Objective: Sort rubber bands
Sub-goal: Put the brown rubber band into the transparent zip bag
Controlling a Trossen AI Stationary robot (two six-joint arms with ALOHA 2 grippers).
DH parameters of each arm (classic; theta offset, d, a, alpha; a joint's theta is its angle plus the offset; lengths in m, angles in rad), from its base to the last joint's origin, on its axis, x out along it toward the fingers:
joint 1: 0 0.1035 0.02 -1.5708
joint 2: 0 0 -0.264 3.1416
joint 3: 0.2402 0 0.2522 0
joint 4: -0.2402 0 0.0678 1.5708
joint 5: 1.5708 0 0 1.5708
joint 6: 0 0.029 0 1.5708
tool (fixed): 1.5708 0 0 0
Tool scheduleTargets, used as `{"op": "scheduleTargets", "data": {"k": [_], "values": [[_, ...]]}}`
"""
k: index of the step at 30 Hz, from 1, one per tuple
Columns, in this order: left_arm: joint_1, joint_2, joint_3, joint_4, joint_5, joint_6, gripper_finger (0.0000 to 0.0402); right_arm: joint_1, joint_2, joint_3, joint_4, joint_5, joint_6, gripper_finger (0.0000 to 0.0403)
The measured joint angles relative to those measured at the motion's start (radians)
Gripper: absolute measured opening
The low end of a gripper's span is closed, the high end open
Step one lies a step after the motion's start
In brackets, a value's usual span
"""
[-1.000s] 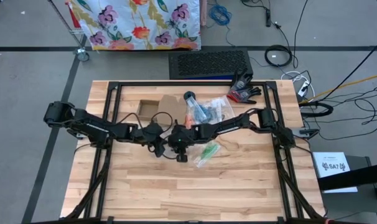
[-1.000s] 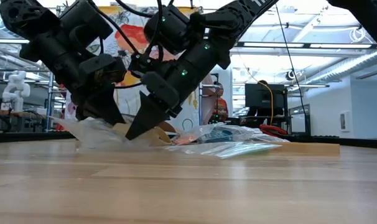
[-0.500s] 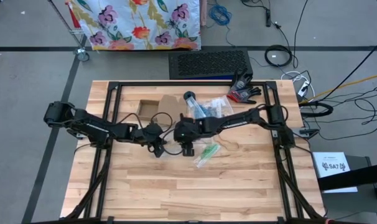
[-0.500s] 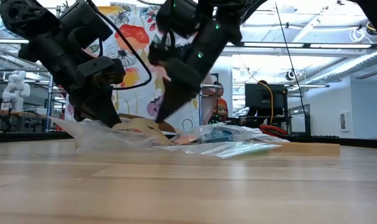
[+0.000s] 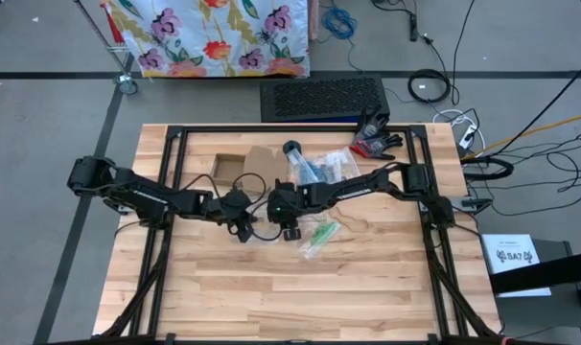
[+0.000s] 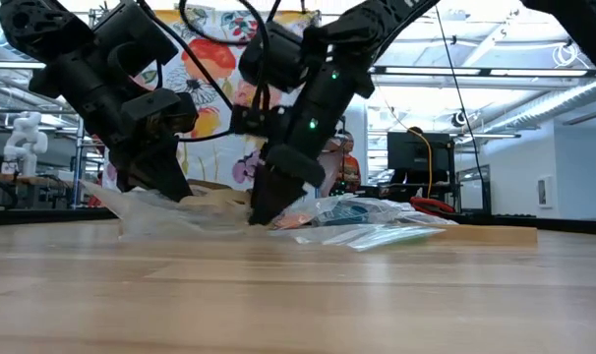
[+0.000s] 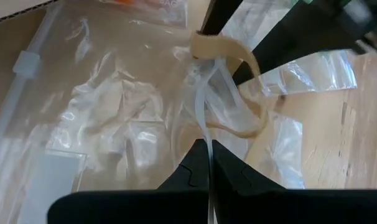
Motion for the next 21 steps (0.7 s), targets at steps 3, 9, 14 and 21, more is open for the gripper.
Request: {"op": "scheduleTargets", "data": {"k": [3, 9, 14, 21], "values": [[0.000, 0.000, 0.000, 0.000, 0.000, 0.000, 0.0000, -0.002, 0.014, 0.000, -0.004, -0.002, 0.021, 0.0143], [0.000, 0.000, 0.000, 0.000, 0.000, 0.000, 0.0000, -0.004, 0.003, 0.000, -0.049, 0.001, 0.051, 0.0018], [0.000, 0.000, 0.000, -0.001, 0.000, 0.000, 0.0000, -0.004, -0.024, -0.001, -0.073, 0.004, 0.073, 0.0005], [0.000, 0.000, 0.000, -0.001, 0.000, 0.000, 0.0000, 0.002, -0.095, -0.001, -0.069, 0.004, 0.078, 0.0001]]}}
